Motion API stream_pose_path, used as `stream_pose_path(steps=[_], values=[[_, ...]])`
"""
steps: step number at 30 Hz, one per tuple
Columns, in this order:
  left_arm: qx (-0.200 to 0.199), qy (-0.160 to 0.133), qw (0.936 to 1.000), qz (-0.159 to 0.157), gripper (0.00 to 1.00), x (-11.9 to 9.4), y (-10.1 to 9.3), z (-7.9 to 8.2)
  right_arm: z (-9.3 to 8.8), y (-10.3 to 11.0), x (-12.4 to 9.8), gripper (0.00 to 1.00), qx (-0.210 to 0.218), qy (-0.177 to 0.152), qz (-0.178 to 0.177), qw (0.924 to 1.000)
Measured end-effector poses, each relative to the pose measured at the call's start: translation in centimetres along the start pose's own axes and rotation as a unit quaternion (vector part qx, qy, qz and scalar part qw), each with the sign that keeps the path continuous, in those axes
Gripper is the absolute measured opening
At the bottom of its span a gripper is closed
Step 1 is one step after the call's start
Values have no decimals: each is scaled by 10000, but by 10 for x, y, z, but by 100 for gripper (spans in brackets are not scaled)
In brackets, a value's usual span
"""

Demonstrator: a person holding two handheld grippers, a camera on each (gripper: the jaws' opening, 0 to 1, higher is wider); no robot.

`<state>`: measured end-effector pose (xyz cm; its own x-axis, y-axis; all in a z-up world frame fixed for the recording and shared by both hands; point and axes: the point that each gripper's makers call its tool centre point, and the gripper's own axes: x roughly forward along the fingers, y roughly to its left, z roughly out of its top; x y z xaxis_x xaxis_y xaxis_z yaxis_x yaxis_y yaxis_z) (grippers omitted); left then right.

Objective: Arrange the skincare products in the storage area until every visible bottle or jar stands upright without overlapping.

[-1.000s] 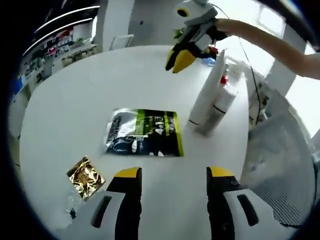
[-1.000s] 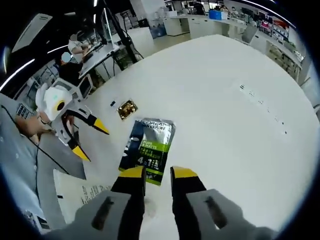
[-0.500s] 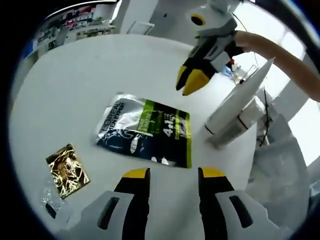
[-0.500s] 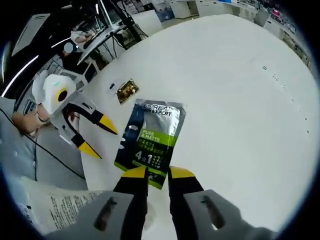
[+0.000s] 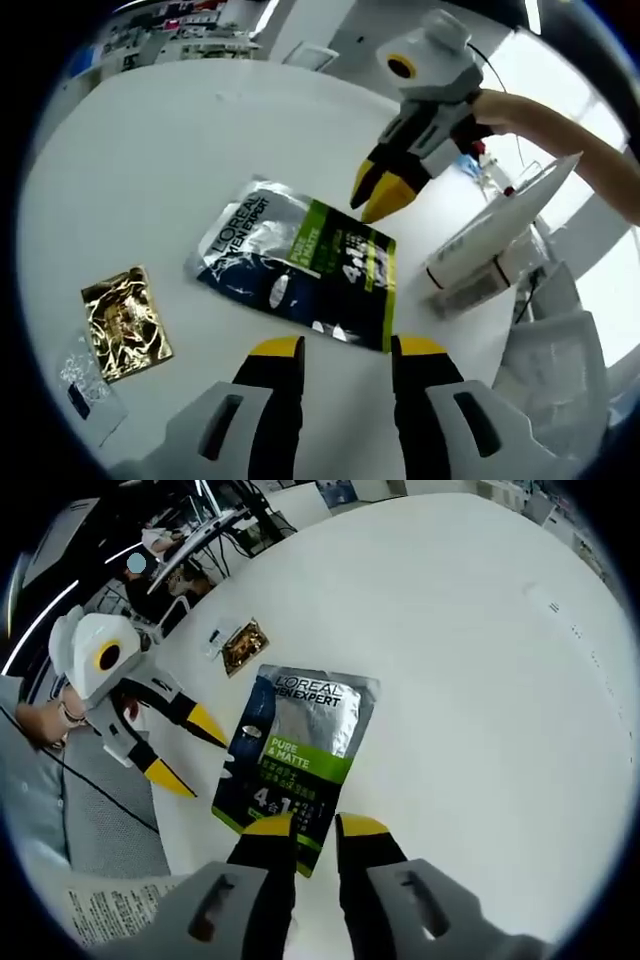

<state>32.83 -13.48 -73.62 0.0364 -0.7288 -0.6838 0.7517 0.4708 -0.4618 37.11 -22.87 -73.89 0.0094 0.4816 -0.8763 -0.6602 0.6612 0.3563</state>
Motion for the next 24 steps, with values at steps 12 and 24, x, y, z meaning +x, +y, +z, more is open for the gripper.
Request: stream_pose_path(steps=[12, 24], values=[[-447, -262, 9987, -26, 22, 13, 6, 13, -6, 1, 7, 9, 167, 8, 125, 9998], [-612, -380, 9974, -62, 19, 13, 6, 13, 3, -34, 0, 16, 261, -297, -130, 9991]])
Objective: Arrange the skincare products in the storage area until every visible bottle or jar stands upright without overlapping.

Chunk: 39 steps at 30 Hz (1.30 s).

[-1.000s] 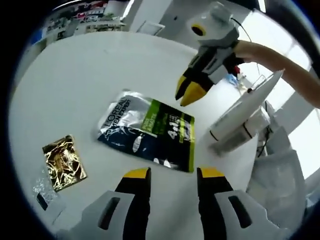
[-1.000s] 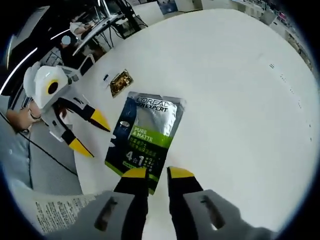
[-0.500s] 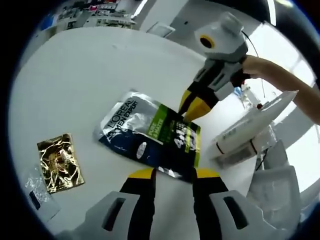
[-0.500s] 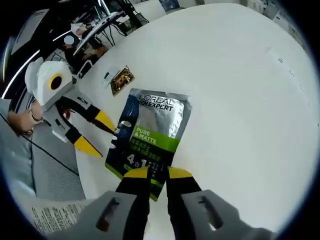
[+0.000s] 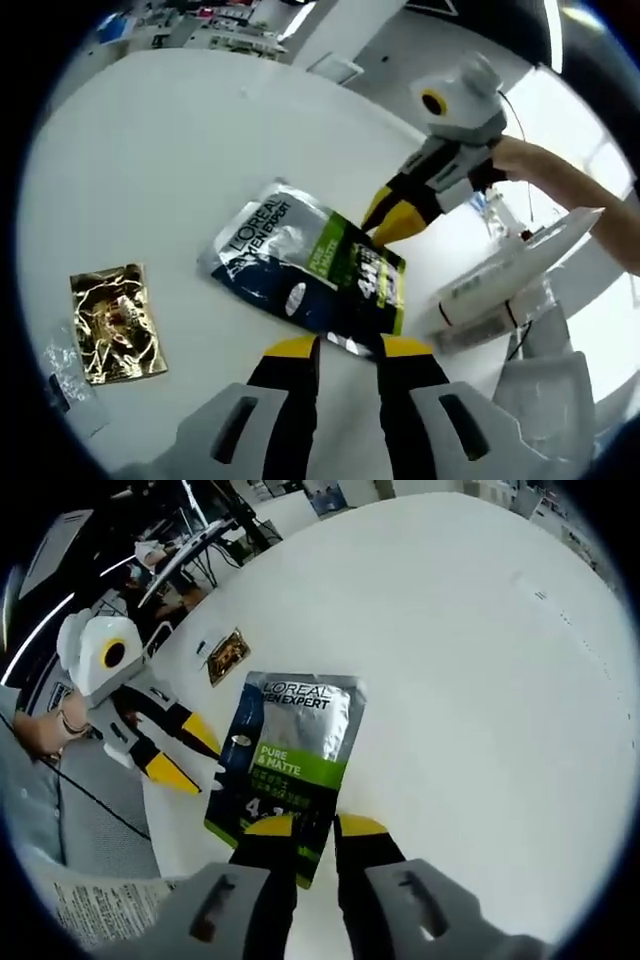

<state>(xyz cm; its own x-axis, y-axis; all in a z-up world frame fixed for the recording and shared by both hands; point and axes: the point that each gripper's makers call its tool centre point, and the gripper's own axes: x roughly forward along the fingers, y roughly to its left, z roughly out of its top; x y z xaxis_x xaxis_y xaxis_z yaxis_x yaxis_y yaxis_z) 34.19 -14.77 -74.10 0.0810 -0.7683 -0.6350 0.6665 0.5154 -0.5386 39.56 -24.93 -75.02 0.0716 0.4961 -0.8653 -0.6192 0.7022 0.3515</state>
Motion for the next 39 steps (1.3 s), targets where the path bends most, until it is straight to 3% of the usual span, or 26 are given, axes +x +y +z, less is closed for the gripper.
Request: stream_pose_path(steps=[6, 12, 19, 22, 27, 30, 38, 39], values=[[-45, -13, 10000, -8, 18, -1, 1, 0, -3, 15, 6, 11, 31, 149, 143, 9998], [-87, -57, 9999, 33, 15, 1, 3, 2, -7, 15, 11, 2, 292, 218, 329, 9988], [-437, -242, 9985, -207, 19, 0, -4, 4, 4, 31, 14, 1, 420, -146, 863, 9953], [-464, -392, 9978, -260, 14, -5, -6, 8, 5, 39, 9, 1, 337, -133, 819, 9960], [-744, -908, 9921, -451, 7, -18, -10, 31, 11, 47, -3, 1, 365, -337, 853, 9951], [-734, -1068, 9900, -564, 0, -28, -17, 42, 14, 55, -9, 1, 335, -457, 858, 9947], [-536, -1205, 9889, -691, 0, -45, -31, 51, 24, 70, -26, 2, -45, -720, 647, 9953], [-532, -1205, 9888, -705, 0, -47, -32, 52, 23, 66, -29, 2, -308, -623, 408, 9967]])
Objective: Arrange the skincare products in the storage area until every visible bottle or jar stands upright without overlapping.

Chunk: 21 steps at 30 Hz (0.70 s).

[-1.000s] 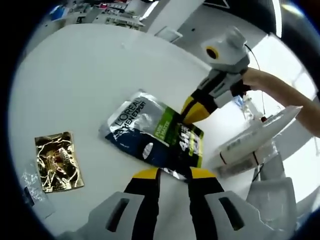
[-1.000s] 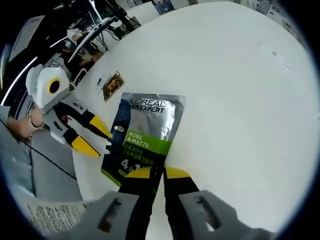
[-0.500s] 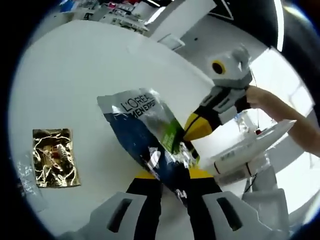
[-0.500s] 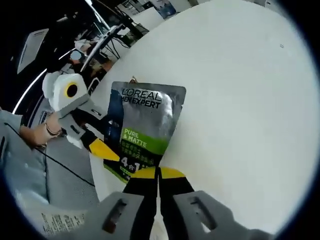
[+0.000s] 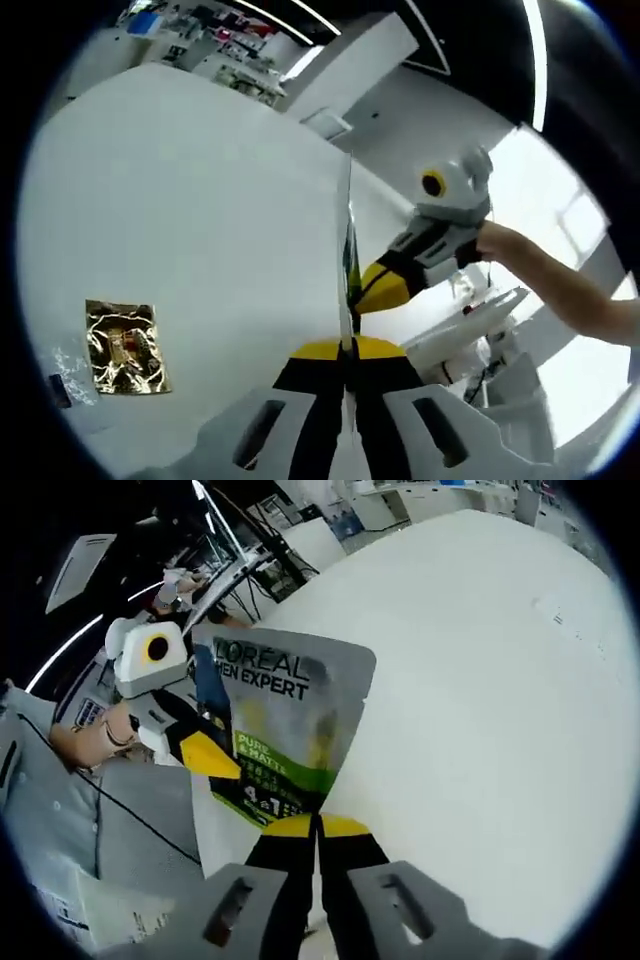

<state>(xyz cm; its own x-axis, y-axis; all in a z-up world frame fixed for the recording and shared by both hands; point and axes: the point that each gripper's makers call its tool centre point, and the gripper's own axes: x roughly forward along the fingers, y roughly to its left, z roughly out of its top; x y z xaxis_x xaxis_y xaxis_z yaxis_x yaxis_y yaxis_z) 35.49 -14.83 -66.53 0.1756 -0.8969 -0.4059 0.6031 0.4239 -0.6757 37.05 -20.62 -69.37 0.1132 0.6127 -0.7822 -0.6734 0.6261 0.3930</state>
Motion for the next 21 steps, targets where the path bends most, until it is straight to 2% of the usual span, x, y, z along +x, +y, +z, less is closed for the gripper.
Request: stream_pose_path(steps=[1, 2, 3, 5, 8, 12, 14, 17, 21], values=[[30, 59, 10000, -6, 0, -1, -2, -1, 0, -4, -3, 2, -186, 63, -187, 9996], [172, 123, 9998, 64, 0, -3, -1, -2, -3, -5, -8, 3, -335, 270, -339, 9985], [246, 193, 9994, 145, 0, -5, 2, -3, -3, -5, -11, 4, -412, 336, -365, 9979], [269, 324, 9991, 71, 0, -7, 1, -6, 7, -6, -20, 9, -730, 281, -537, 9955], [332, 465, 9983, -60, 0, -14, -6, -11, 22, -5, -31, 11, -1119, 227, -702, 9910], [739, 906, 9931, -14, 0, -22, -6, -26, 46, 7, -40, 18, -1773, 84, -676, 9818], [830, 1044, 9911, -6, 0, -24, -6, -32, 51, 18, -38, 19, -2137, 164, -558, 9752], [964, 1215, 9878, -123, 0, -26, -12, -40, 52, 40, -25, 21, -2630, 313, -159, 9642], [1108, 1526, 9814, -349, 0, -31, -21, -52, 47, 60, -11, 22, -2951, 573, 258, 9534]])
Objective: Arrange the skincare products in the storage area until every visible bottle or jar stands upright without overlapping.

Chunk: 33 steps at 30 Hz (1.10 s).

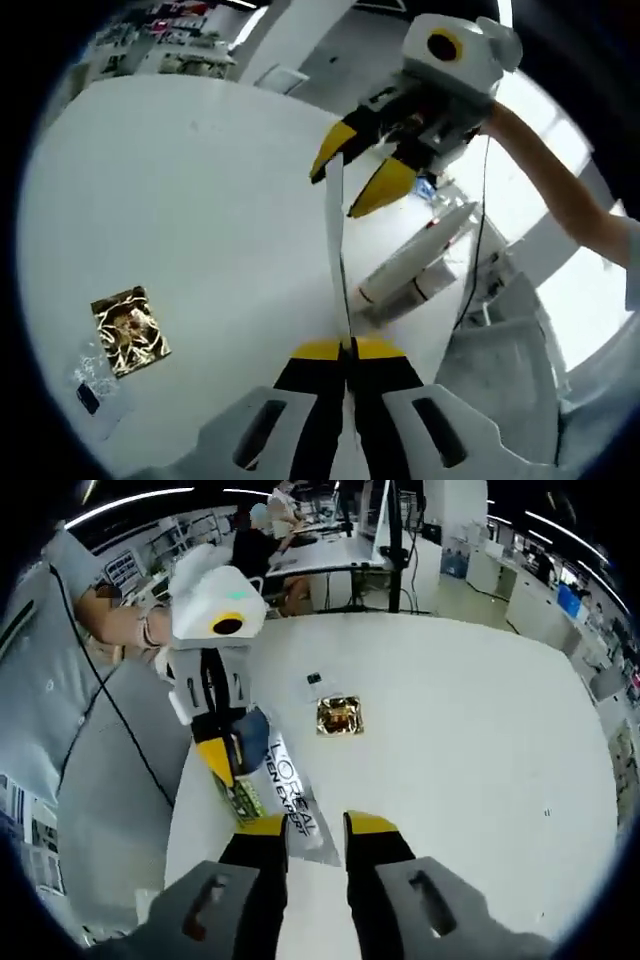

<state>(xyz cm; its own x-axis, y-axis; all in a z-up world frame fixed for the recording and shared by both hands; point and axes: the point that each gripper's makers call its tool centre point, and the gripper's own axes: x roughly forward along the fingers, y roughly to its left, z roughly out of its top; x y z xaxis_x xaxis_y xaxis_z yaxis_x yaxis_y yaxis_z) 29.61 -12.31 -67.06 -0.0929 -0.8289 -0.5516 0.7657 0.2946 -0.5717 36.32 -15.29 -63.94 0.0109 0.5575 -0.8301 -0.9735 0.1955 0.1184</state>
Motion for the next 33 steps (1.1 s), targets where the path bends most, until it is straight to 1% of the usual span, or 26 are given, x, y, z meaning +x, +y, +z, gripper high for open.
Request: stream_pose_path(steps=[2, 3, 4, 5, 8, 11, 12, 14, 15, 16, 19, 20, 22, 24, 27, 28, 29, 30, 33], values=[[177, 122, 9998, -18, 0, 0, -2, -5, 0, 9, 6, 21, -130, 87, 297, 9994], [197, 148, 9997, -12, 0, 0, -2, -6, -1, 12, 8, 20, -135, 127, 381, 9991], [231, 180, 9996, -4, 0, 0, -2, -8, -3, 18, 11, 20, -172, 187, 581, 9980], [269, 208, 9994, -17, 0, 0, 1, -8, -3, 19, 13, 19, -217, 203, 629, 9976], [290, 294, 9991, -57, 0, 2, 1, -11, -6, 20, 18, 16, -232, 315, 713, 9967], [180, 299, 9993, -98, 0, 6, 4, -12, -11, 20, 19, 12, -150, 415, 823, 9956], [157, 286, 9994, -93, 0, 7, 4, -12, -12, 19, 19, 12, -119, 418, 812, 9958], [-19, 217, 9997, -129, 0, 10, 6, -11, -14, 16, 20, 11, -52, 435, 768, 9961], [-120, 222, 9995, -170, 0, 11, 6, -12, -16, 16, 20, 11, 51, 503, 779, 9957], [-189, 226, 9994, -168, 0, 13, 8, -12, -17, 16, 21, 10, 68, 527, 778, 9956], [-220, 270, 9993, -136, 0, 17, 11, -14, -23, 15, 24, 6, 225, 643, 780, 9946], [-222, 279, 9993, -127, 0, 18, 11, -14, -24, 14, 25, 3, 248, 662, 769, 9945], [-298, 262, 9991, -117, 0, 20, 12, -13, -26, 10, 28, 1, 250, 702, 674, 9949], [-285, 285, 9991, -137, 0, 23, 11, -15, -30, 10, 31, 1, 225, 798, 682, 9942], [-221, 358, 9991, -81, 0, 27, 12, -19, -36, 10, 35, 1, 192, 970, 716, 9925], [-211, 418, 9989, -53, 0, 29, 16, -22, -38, 9, 36, 1, 175, 1010, 733, 9920], [-199, 433, 9989, -47, 0, 30, 17, -22, -42, 3, 37, 1, 129, 1086, 782, 9909], [-94, 452, 9989, 3, 0, 32, 19, -25, -45, -1, 38, 1, 72, 1123, 784, 9905], [65, 457, 9989, 26, 1, 36, 17, -27, -51, 7, 43, 1, 10, 1184, 779, 9899]])
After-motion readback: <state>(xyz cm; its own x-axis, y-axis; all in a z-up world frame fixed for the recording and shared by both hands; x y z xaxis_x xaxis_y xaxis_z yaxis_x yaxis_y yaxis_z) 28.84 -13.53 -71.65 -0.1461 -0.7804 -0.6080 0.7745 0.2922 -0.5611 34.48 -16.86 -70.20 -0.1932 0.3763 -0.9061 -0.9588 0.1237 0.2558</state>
